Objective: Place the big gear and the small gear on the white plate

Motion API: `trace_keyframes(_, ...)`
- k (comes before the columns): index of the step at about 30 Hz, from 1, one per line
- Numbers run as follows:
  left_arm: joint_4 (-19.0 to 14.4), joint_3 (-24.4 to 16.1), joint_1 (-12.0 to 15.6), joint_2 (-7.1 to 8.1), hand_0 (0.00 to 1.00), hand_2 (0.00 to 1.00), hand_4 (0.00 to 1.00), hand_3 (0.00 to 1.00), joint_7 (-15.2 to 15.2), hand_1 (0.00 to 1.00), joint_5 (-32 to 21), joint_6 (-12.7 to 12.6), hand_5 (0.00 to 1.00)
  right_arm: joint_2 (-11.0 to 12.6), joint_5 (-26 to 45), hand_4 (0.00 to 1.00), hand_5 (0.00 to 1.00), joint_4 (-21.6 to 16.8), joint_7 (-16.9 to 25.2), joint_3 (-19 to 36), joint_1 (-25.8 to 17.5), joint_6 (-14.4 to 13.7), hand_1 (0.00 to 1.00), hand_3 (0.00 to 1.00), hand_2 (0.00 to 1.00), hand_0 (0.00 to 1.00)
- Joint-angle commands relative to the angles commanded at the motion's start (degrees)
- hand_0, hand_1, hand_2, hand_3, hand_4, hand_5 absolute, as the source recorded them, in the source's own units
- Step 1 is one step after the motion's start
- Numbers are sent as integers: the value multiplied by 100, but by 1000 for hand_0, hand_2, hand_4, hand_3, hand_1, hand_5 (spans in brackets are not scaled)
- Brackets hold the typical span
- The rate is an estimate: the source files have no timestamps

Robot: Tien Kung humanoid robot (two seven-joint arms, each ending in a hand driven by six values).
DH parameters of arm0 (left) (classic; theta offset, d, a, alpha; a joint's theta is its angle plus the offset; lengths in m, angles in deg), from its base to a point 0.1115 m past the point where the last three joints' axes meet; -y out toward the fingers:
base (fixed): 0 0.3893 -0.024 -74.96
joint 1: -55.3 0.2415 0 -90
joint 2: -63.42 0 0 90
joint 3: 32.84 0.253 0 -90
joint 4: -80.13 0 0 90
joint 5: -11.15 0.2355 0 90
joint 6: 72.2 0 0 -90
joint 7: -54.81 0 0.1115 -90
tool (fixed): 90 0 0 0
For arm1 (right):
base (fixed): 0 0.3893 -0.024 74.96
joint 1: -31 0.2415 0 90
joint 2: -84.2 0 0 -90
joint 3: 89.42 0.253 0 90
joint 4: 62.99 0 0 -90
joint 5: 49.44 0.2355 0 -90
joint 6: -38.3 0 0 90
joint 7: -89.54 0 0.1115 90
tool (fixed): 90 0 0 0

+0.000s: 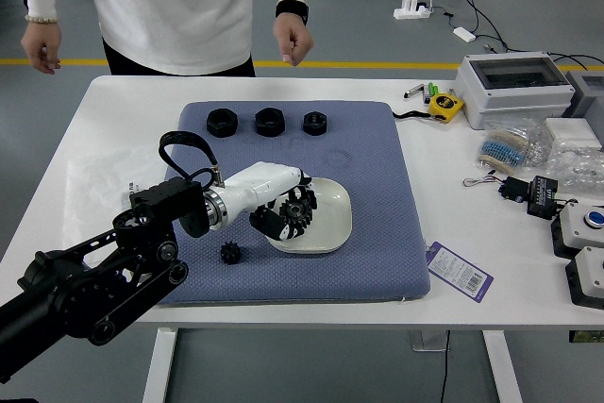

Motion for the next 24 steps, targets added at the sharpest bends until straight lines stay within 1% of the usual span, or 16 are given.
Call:
trace_keyframes(1, 59, 35, -18, -34, 282, 384, 402, 437, 18, 329, 6, -31, 2, 1, -5, 839, 679, -1, -1, 0, 0, 1, 657, 578, 730, 650)
trace_keyframes(6, 163, 101, -52, -119, 282, 384, 402, 437, 58, 329, 31, -119, 2, 2, -5, 839, 679, -3, 1, 2, -5, 0, 657, 578, 730, 650)
trace_keyframes(7, 193, 102, -63, -140, 367, 557, 727, 605, 65, 492, 53, -142, 44, 3, -4, 840, 680, -3, 2, 1, -4, -2, 657, 579, 730, 650)
trace_keyframes(12, 325, 81, -93, -211, 367, 557, 727, 605, 108, 492, 109, -239, 44, 4, -19, 840, 680, -5, -1, 8, -7, -6, 657, 579, 730, 650)
trace_keyframes(13, 340, 78, -96, -218, 449, 709, 998, 755, 114, 602, 114, -246, 178, 4, -19, 839, 680, -5, -1, 9, -8, -7, 657, 579, 730, 650)
trace_keyframes(18, 573, 35, -128, -319, 449, 709, 998, 755, 179, 602, 210, -333, 178, 6, -7, 839, 680, -7, 2, 5, -6, -12, 657, 579, 730, 650)
trace_keyframes(19, 620, 20, -134, -339, 500, 760, 998, 799, 187, 643, 224, -348, 231, 7, 0, 839, 679, -7, 4, 1, -3, -11, 657, 579, 730, 649)
trace_keyframes(24, 736, -4, -163, -393, 500, 760, 998, 799, 205, 643, 272, -386, 231, 11, 24, 839, 679, -8, 10, -14, 12, -9, 657, 579, 730, 649)
